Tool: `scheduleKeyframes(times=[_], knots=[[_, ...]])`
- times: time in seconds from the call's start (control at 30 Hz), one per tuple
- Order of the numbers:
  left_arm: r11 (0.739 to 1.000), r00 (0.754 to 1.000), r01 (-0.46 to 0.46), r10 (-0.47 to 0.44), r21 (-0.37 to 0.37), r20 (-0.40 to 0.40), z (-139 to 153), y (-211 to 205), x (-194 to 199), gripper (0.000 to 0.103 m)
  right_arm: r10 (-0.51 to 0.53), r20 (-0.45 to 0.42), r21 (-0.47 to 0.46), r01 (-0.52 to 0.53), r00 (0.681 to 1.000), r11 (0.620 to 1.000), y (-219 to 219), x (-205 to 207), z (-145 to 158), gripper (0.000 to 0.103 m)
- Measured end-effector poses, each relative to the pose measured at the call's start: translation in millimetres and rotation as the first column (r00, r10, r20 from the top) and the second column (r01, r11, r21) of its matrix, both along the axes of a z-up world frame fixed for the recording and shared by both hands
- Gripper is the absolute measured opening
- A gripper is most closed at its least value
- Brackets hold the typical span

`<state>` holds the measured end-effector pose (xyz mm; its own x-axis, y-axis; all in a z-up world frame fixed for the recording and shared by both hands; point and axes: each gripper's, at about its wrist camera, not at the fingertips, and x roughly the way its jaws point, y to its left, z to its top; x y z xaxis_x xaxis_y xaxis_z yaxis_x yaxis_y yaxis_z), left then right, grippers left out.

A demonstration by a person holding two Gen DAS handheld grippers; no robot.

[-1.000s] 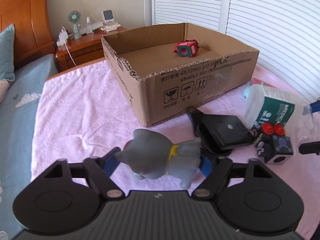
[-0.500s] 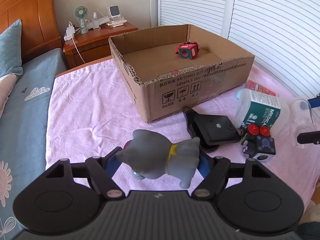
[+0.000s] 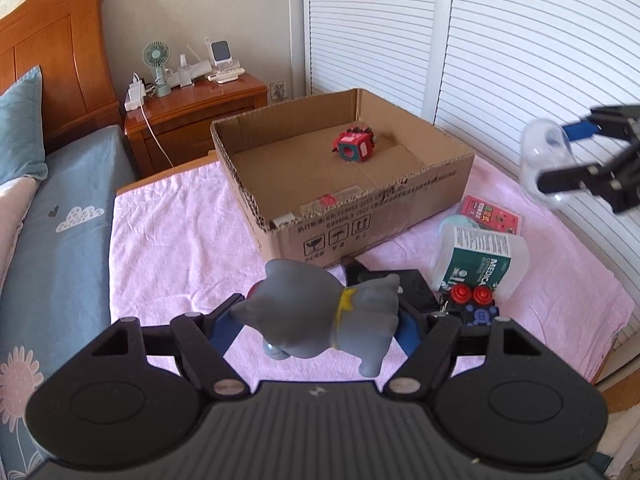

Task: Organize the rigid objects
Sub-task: 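Carry the elephant and clear jar into the box and release both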

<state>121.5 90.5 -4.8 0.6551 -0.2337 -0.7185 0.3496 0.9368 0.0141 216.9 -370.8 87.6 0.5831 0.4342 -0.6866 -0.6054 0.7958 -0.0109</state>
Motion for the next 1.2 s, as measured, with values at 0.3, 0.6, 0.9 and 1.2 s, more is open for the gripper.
scheduleKeyframes(times=[0.3,0.6,0.9,1.2], knots=[[1.000,0.999,-0.009,0.008,0.023,0.044,25.5,-8.2,40.4,0.075,0.028,0.015,0.016,-0.028,1.000,0.999,34.3,52.9,9.0,0.093],[0.999,0.999,-0.027,0.025,0.036,0.034,30.4,-34.2,129.2,0.076,0.015,-0.033,0.045,-0.013,0.999,0.999,45.2,86.9,0.3,0.093],[0.995,0.995,-0.098,0.097,0.032,0.025,13.6,-46.2,200.9,0.080,-0.018,-0.046,0.028,0.019,0.999,0.999,40.7,99.8,-2.9,0.093],[0.991,0.990,-0.136,0.136,-0.021,0.045,12.7,-30.8,189.3,0.097,-0.034,-0.062,0.002,0.034,0.997,0.999,46.3,110.0,-8.9,0.093]])
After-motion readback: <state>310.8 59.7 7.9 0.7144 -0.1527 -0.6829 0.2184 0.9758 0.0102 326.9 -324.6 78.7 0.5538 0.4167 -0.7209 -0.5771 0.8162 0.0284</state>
